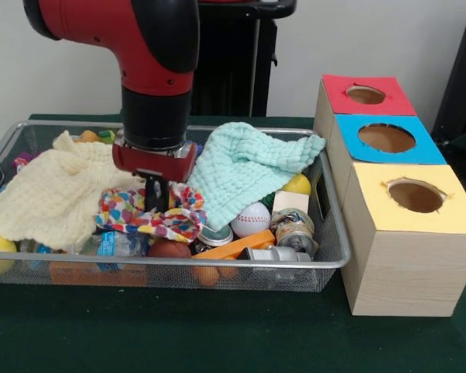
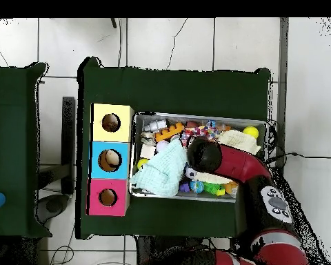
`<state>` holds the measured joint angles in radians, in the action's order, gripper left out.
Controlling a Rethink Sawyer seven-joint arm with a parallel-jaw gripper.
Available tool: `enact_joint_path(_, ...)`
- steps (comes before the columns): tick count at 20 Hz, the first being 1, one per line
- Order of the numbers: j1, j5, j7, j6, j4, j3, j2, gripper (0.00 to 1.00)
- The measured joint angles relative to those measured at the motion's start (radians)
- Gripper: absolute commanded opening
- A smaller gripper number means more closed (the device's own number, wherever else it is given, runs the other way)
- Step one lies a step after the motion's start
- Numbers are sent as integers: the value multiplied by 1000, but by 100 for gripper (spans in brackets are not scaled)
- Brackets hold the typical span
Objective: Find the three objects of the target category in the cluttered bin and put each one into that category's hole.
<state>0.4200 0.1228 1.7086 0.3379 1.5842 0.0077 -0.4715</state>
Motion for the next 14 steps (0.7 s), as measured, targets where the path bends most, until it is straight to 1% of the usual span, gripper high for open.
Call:
enact_joint_path(4, -28, -14, 0, 69, 31, -4, -50, 0)
enact_joint_path(5, -68, -24, 0, 132, 51, -16, -92, 0)
enact_joint_path(8, -117, -33, 0, 196, 69, -29, -139, 0)
enact_joint_path(11, -197, -46, 0, 291, 85, -42, -211, 0)
enact_joint_path(13, -242, -54, 0, 327, 90, -51, -248, 0)
enact_joint_path(14, -252, -57, 0, 334, 91, -52, -256, 0)
